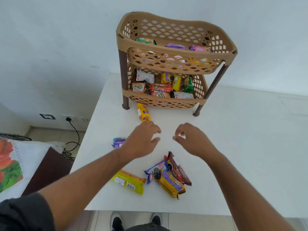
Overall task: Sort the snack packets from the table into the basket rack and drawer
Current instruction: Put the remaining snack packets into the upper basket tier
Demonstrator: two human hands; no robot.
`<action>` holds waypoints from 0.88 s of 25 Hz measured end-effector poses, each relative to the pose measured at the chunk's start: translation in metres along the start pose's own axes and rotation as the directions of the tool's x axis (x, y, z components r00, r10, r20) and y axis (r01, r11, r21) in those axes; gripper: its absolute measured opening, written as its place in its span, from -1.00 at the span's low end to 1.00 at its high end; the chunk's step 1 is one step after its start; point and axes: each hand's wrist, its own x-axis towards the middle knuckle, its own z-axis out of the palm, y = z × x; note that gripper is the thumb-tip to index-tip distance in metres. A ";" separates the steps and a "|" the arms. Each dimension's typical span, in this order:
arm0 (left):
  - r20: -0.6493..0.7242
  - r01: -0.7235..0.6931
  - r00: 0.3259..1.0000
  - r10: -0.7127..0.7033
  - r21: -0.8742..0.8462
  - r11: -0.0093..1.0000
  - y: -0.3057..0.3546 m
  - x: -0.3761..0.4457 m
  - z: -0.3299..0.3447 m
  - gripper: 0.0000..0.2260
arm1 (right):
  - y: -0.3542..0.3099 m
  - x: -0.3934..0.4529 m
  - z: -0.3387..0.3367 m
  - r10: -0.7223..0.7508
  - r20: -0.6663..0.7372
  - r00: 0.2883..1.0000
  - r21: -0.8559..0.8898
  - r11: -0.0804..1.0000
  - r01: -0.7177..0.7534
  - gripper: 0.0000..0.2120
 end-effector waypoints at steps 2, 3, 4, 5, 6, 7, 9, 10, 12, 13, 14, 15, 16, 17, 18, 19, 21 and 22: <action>0.108 -0.066 0.992 0.067 -0.015 0.998 0.014 -0.018 0.015 -0.69 | 0.007 -0.010 0.019 0.049 0.089 0.995 -0.010 0.999 -0.048 -0.79; 0.154 -0.108 0.982 0.110 -0.025 0.994 0.021 -0.025 0.022 -0.65 | 0.011 -0.014 0.027 0.074 0.132 0.988 -0.011 0.997 -0.073 -0.76; 0.195 -0.149 0.969 0.152 -0.032 0.988 0.026 -0.031 0.028 -0.62 | 0.015 -0.018 0.036 0.103 0.174 0.979 -0.006 0.995 -0.103 -0.74; 0.228 -0.187 0.955 0.192 -0.040 0.981 0.029 -0.036 0.034 -0.59 | 0.018 -0.023 0.042 0.137 0.214 0.967 0.006 0.990 -0.141 -0.70; 0.252 -0.224 0.940 0.230 -0.052 0.973 0.031 -0.041 0.039 -0.58 | 0.021 -0.026 0.048 0.173 0.252 0.952 0.019 0.983 -0.184 -0.65; 0.270 -0.258 0.925 0.266 -0.064 0.964 0.032 -0.045 0.045 -0.56 | 0.023 -0.030 0.053 0.207 0.288 0.935 0.027 0.974 -0.224 -0.60; 0.318 -0.330 0.888 0.331 -0.059 0.942 0.034 -0.053 0.057 -0.50 | 0.024 -0.035 0.061 0.246 0.350 0.904 0.028 0.962 -0.272 -0.53; 0.342 -0.371 0.868 0.361 -0.037 0.928 0.034 -0.057 0.063 -0.45 | 0.025 -0.037 0.065 0.251 0.367 0.896 0.027 0.960 -0.280 -0.52; 0.373 -0.445 0.834 0.407 0.018 0.895 0.035 -0.062 0.072 -0.39 | 0.025 -0.040 0.070 0.256 0.370 0.893 0.037 0.956 -0.289 -0.55; 0.378 -0.477 0.821 0.427 0.045 0.878 0.035 -0.063 0.075 -0.39 | 0.025 -0.040 0.071 0.258 0.367 0.893 0.041 0.955 -0.293 -0.57; 0.386 -0.510 0.807 0.447 0.074 0.857 0.035 -0.063 0.078 -0.39 | 0.025 -0.039 0.072 0.262 0.370 0.891 0.038 0.954 -0.297 -0.60; 0.395 -0.541 0.792 0.466 0.101 0.835 0.036 -0.064 0.080 -0.40 | 0.026 -0.039 0.073 0.265 0.374 0.889 0.029 0.955 -0.297 -0.62; 0.412 -0.566 0.777 0.476 0.126 0.815 0.036 -0.064 0.081 -0.40 | 0.026 -0.038 0.073 0.265 0.379 0.887 0.014 0.957 -0.291 -0.65; 0.424 -0.580 0.768 0.481 0.142 0.802 0.036 -0.063 0.083 -0.41 | 0.027 -0.037 0.073 0.262 0.382 0.886 -0.004 0.959 -0.282 -0.68; 0.432 -0.587 0.762 0.482 0.147 0.796 0.037 -0.063 0.084 -0.41 | 0.027 -0.036 0.073 0.259 0.386 0.885 -0.022 0.962 -0.272 -0.71; 0.431 -0.590 0.761 0.485 0.147 0.794 0.038 -0.062 0.086 -0.43 | 0.028 -0.036 0.074 0.256 0.391 0.884 -0.035 0.964 -0.263 -0.74; 0.427 -0.588 0.762 0.487 0.139 0.797 0.039 -0.059 0.087 -0.44 | 0.030 -0.035 0.075 0.253 0.397 0.882 -0.036 0.965 -0.260 -0.80; 0.420 -0.587 0.763 0.491 0.133 0.799 0.040 -0.058 0.086 -0.44 | 0.031 -0.035 0.074 0.255 0.397 0.882 -0.031 0.964 -0.265 -0.82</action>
